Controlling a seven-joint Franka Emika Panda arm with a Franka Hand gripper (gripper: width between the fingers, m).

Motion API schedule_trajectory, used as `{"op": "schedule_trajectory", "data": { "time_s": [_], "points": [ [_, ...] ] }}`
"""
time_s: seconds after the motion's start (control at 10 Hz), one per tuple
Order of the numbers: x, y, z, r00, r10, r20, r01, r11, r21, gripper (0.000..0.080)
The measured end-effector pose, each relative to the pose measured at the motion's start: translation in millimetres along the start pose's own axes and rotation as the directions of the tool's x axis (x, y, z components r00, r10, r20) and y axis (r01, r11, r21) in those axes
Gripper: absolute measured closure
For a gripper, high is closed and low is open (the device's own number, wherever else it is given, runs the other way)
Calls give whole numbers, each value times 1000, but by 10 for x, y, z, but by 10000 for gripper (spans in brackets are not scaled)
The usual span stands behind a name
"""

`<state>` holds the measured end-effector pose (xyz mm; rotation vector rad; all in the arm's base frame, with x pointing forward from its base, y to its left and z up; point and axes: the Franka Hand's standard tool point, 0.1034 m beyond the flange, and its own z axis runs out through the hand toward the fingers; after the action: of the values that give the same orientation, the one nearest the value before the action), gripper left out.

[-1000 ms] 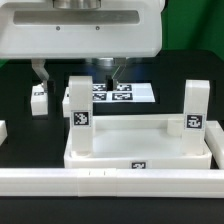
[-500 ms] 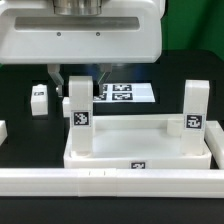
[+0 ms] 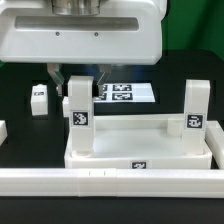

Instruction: Assemble desk

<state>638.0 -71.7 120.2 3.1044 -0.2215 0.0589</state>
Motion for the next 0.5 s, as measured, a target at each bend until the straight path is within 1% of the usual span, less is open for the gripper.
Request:
{"op": "schedule_trajectory", "data": {
  "time_s": [0.1, 0.2, 0.3, 0.4, 0.5],
  "points": [
    [2, -14, -4, 994, 109, 0, -109, 994, 9, 511],
    [1, -27, -4, 983, 183, 1, -183, 983, 11, 509],
    [0, -52, -4, 959, 284, 4, -284, 959, 17, 509],
    [-10, -80, 4, 929, 370, 11, -370, 929, 27, 509],
    [-17, -96, 10, 874, 486, 18, -486, 873, 31, 509]
  ]
}}
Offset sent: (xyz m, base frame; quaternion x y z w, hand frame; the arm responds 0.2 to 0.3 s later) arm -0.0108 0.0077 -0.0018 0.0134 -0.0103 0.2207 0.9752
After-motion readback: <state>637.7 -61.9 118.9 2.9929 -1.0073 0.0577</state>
